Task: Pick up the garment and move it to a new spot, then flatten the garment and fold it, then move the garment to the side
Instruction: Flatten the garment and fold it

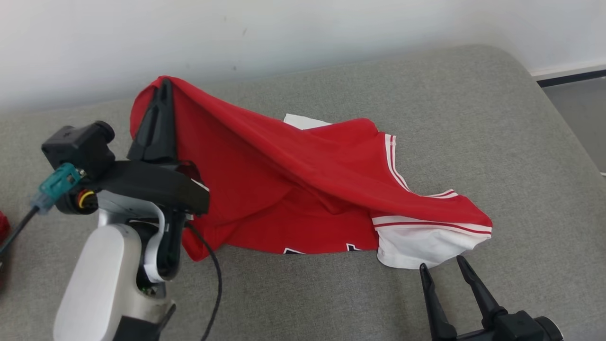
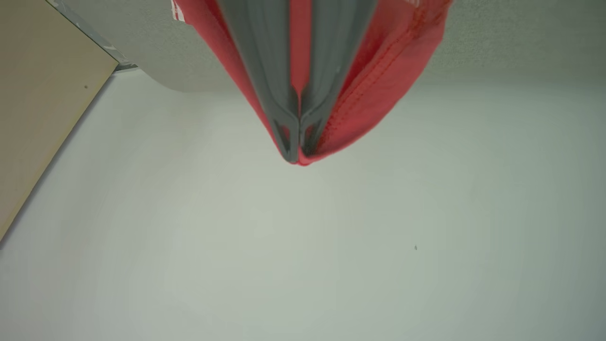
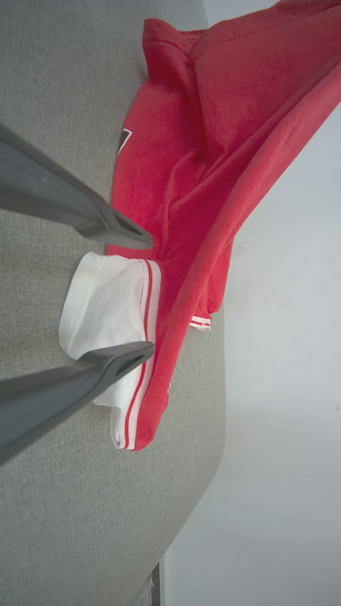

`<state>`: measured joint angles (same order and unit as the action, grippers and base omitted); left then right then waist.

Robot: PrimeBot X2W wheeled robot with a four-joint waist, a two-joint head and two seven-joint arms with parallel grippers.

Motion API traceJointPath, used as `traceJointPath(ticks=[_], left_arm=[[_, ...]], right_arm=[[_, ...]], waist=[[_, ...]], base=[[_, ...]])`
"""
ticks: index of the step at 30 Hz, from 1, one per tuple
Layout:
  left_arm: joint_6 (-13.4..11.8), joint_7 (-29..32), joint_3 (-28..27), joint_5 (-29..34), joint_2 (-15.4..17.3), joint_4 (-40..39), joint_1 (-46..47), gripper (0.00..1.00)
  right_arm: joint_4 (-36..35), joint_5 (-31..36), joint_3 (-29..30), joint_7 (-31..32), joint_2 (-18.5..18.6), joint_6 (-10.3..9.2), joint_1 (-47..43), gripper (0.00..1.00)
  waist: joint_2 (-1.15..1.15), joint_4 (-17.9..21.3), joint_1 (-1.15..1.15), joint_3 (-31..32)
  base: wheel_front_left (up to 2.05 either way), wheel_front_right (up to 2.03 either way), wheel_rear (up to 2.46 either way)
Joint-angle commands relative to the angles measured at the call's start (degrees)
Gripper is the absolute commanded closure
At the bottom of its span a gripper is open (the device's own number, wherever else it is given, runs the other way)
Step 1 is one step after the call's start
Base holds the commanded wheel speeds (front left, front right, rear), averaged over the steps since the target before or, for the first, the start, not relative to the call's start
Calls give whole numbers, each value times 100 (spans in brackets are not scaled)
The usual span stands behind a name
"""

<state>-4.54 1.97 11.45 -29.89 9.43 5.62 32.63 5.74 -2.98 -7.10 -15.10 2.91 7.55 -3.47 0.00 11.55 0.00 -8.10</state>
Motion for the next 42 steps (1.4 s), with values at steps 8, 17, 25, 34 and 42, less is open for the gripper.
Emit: traceJointPath(ticks=[8,17,25,34,42], left_arm=[[-91,6,400,159,-203,-1127,-439,100],[-352,458,926,302,-354,-2182,-753,100],[-515,730,961,143,-276,-2270,-1050,100],[-252,366,289,31,240,-290,-432,100],[-124,-362,-105,203,627,1592,524,100]], right_arm=[[-46,32,227,-6,1,-13,-54,0],[13,73,276,-6,2,-13,-148,0],[-13,71,198,-6,1,-13,-128,0],[-47,112,-11,-6,66,-13,24,0],[-216,106,-113,-6,173,-13,268,0]], waist=[[0,-386,0,25],[0,-709,0,297],[0,-592,0,221],[0,-265,0,-224],[0,50,0,-817]], base=[[0,0,0],[0,0,0],[0,0,0],[0,0,0],[0,0,0]])
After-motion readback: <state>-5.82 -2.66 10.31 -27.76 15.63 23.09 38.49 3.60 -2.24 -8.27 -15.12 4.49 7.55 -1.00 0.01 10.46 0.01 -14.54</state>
